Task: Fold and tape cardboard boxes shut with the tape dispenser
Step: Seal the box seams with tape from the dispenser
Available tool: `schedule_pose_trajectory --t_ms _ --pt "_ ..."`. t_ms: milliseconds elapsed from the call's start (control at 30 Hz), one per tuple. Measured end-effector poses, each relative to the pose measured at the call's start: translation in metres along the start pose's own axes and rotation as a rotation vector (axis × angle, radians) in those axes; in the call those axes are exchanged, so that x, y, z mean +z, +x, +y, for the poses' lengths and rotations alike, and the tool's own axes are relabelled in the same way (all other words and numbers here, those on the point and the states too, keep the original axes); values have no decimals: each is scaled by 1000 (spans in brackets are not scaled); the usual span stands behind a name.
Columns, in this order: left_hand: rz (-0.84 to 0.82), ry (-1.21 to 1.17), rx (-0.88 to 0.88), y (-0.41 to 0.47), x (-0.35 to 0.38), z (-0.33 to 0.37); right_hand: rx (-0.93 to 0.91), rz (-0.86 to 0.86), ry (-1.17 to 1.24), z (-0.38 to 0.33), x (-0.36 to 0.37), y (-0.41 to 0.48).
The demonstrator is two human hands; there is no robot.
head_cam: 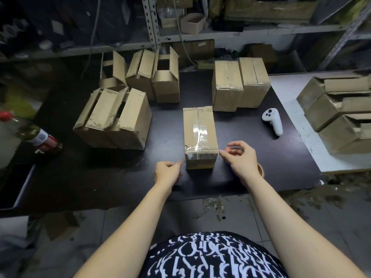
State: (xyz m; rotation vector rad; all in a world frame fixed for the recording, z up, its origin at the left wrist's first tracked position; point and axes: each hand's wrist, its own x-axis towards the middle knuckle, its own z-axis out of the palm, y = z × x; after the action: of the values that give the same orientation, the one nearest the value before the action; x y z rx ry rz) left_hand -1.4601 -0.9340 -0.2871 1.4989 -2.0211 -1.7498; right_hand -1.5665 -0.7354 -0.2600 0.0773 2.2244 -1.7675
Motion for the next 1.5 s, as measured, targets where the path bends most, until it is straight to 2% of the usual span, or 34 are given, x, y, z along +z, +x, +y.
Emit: schedule_pose_trajectory --t_ms 100,233,533,667,800,1100,1333,1500 --pt "11 83 305 2 -13 5 -120 -36 -46 2 -2 -3" --pt "-119 118 621 2 -24 20 -206 -101 -99 4 -3 -4" --pt "-211 308 1024 12 -31 29 -354 -168 -212 4 -4 -6" --pt "-181 373 1088 12 -25 29 -571 -168 -321 6 -3 -1" --pt "-176 348 1153 12 -19 26 -687 -134 -378 10 -2 3" --pt "-126 287 1199 18 -12 9 -702 -86 -282 22 2 2" --pt "-147 301 1237 16 -16 3 -683 -126 -299 20 -1 1" --pt "-138 208 1108 10 -15 4 -665 -73 -295 15 5 -3"
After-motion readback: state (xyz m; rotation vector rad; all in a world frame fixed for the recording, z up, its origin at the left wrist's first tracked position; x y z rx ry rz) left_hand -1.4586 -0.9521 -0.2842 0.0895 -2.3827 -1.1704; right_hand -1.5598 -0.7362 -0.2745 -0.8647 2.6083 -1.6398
